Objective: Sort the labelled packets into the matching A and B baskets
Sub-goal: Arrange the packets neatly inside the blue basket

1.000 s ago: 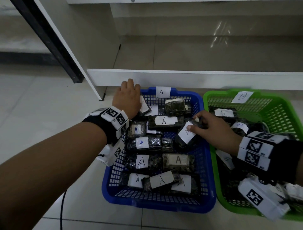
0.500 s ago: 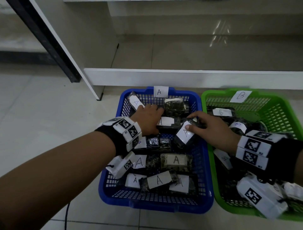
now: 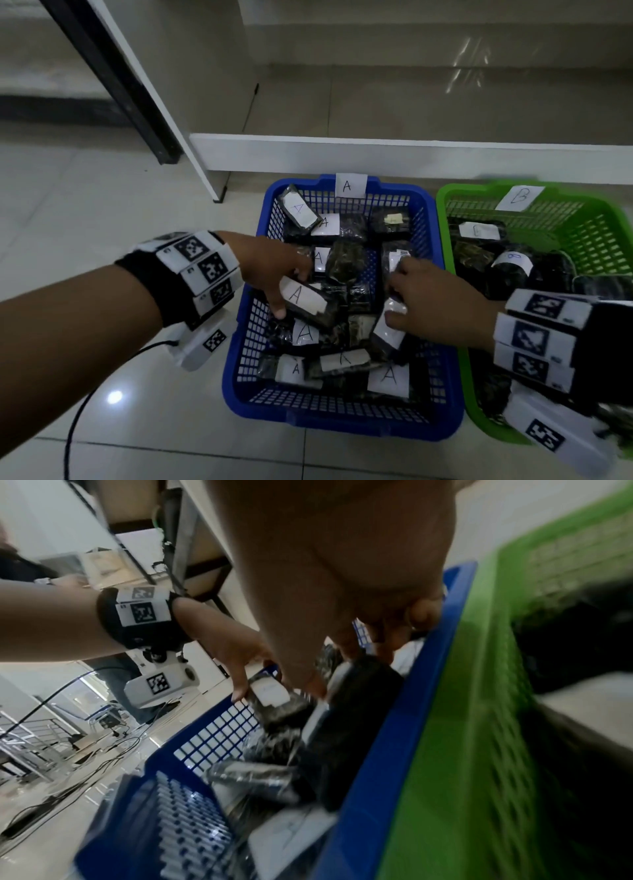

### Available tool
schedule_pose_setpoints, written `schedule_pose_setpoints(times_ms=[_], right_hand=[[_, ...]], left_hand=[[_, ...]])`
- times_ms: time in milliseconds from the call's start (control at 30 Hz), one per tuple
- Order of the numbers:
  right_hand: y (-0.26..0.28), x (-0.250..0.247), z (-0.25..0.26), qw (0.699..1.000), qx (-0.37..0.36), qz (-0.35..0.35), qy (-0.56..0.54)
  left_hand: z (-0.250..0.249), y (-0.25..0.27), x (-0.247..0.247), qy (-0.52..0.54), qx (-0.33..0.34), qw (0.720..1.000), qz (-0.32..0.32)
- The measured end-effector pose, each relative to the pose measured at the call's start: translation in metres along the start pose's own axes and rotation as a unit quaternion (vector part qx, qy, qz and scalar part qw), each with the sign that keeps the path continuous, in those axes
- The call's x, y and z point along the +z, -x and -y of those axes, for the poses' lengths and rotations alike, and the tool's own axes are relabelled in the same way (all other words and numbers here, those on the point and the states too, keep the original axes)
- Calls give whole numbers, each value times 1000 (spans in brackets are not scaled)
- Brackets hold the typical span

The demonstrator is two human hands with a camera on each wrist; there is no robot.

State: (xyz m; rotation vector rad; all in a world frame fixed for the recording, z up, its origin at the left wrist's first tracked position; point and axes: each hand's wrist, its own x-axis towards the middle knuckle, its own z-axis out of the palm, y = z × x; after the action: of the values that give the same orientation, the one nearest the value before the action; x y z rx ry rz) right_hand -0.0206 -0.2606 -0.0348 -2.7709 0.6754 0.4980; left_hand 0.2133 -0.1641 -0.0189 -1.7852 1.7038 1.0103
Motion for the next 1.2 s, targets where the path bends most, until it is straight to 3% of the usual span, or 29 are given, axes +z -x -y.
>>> schedule_pose_setpoints(times_ms=[133, 267, 333, 400, 500, 600, 867, 967, 1100, 1200], right_hand=[[-32, -22, 4, 992, -47, -102, -54], [-59, -27, 21, 981, -182, -21, 66], [-68, -23, 27, 973, -206, -12, 105], [-74, -23, 24, 980, -181, -26, 77], [-78, -30, 2, 993, -91, -21, -65], [-78, -38, -20, 981, -44, 19, -186], [-83, -29, -10, 991, -68, 5, -116], [-87, -26, -12, 991, -27, -16, -128], [-86, -25, -11, 994, -4, 7, -106], [-87, -19, -11, 998, -3, -41, -52]], left_hand=[[-1, -2, 9, -18, 13, 999, -44], [-5, -2, 18, -7, 14, 998, -68], [-6, -2, 20, -9, 14, 998, -65], [-6, -1, 20, -7, 13, 998, -69], [-5, 0, 22, -5, 11, 997, -80], [-5, 1, 25, -4, 11, 997, -82], [-9, 0, 25, -25, 7, 996, -82], [-9, -1, 27, -32, 4, 996, -83], [-8, -3, 27, -29, 4, 996, -82], [-10, -5, 26, -57, 8, 994, -92]])
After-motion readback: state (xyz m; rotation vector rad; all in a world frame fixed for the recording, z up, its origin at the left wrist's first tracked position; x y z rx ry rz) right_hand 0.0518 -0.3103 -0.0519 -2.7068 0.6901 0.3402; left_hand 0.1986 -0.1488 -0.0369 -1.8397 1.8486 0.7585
